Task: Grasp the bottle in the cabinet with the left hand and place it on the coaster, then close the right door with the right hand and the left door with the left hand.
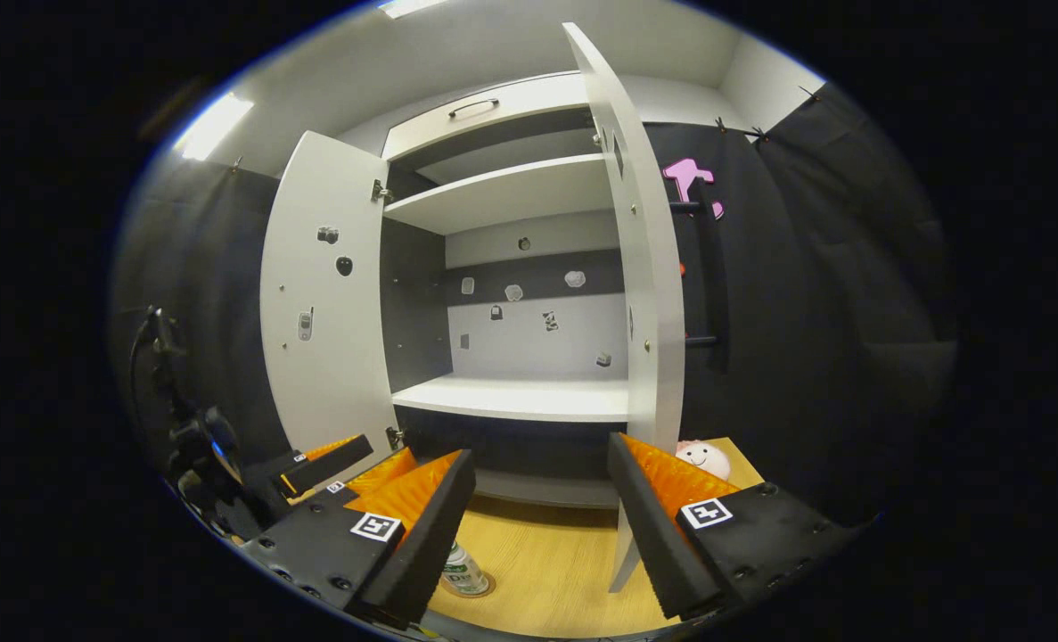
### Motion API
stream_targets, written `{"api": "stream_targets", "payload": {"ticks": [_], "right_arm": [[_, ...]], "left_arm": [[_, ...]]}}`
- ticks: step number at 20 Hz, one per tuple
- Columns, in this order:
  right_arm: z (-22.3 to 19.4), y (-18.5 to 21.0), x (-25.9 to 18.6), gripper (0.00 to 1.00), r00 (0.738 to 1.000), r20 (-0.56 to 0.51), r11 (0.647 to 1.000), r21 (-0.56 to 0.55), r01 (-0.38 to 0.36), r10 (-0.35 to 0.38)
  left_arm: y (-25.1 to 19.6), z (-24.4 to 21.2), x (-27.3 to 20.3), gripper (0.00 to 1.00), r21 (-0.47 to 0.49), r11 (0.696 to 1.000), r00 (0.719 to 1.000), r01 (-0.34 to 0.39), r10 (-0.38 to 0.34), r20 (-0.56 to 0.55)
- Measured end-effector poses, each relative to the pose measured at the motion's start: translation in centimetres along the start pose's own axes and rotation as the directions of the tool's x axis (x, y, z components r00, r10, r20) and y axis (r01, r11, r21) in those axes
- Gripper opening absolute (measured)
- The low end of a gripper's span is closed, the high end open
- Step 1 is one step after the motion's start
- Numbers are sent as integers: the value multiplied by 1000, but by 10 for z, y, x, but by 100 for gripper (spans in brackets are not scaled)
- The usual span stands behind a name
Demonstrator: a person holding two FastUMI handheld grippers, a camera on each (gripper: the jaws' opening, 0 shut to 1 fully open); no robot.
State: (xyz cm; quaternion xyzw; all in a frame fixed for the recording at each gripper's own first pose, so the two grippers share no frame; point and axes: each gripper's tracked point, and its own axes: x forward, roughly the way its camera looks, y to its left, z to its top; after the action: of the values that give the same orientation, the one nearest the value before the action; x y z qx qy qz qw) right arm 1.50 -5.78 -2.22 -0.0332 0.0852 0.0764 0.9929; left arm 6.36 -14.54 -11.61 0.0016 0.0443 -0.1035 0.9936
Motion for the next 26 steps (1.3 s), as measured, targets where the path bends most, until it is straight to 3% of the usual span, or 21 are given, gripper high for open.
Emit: {"api": "stream_targets", "payload": {"ticks": [4, 9, 11, 12, 14, 18, 23, 24, 25, 26], "right_arm": [[25, -15, -21, 98, 999, 43, 1000, 7, 16, -17], [68, -86, -50, 98, 969, 138, 979, 23, 204, -206], [82, -121, -59, 98, 942, 164, 956, 31, 293, -294], [87, -137, -60, 93, 927, 171, 942, 34, 334, -335], [93, -164, -55, 98, 905, 169, 920, 44, 389, -390], [102, -185, -26, 98, 904, 153, 916, 85, 391, -400], [113, -187, 9, 98, 904, 158, 917, 53, 395, -398], [114, -190, 11, 88, 897, 167, 912, 52, 407, -410], [115, -190, 10, 96, 891, 180, 909, 54, 414, -416], [116, -189, 11, 84, 889, 185, 907, 59, 416, -420]], "left_arm": [[7, 9, 12, 94, 2, 1000, 1000, -5, 5, -21], [1, 0, 21, 95, -26, 999, 999, 30, -31, -40], [0, -5, 22, 95, -38, 999, 998, 35, -38, -57], [1, -5, 21, 95, -40, 999, 998, 35, -37, -58], [7, -5, 20, 95, -36, 999, 998, 22, -24, -50], [25, -3, 10, 94, -8, 1000, 999, -15, 14, -44], [53, -5, -2, 95, -9, 997, 995, -79, 79, -58], [60, -5, -4, 95, -9, 995, 994, -96, 95, -57], [66, -4, -6, 95, -8, 994, 992, -112, 111, -57], [71, -4, -7, 95, -4, 992, 991, -124, 123, -59]]}}
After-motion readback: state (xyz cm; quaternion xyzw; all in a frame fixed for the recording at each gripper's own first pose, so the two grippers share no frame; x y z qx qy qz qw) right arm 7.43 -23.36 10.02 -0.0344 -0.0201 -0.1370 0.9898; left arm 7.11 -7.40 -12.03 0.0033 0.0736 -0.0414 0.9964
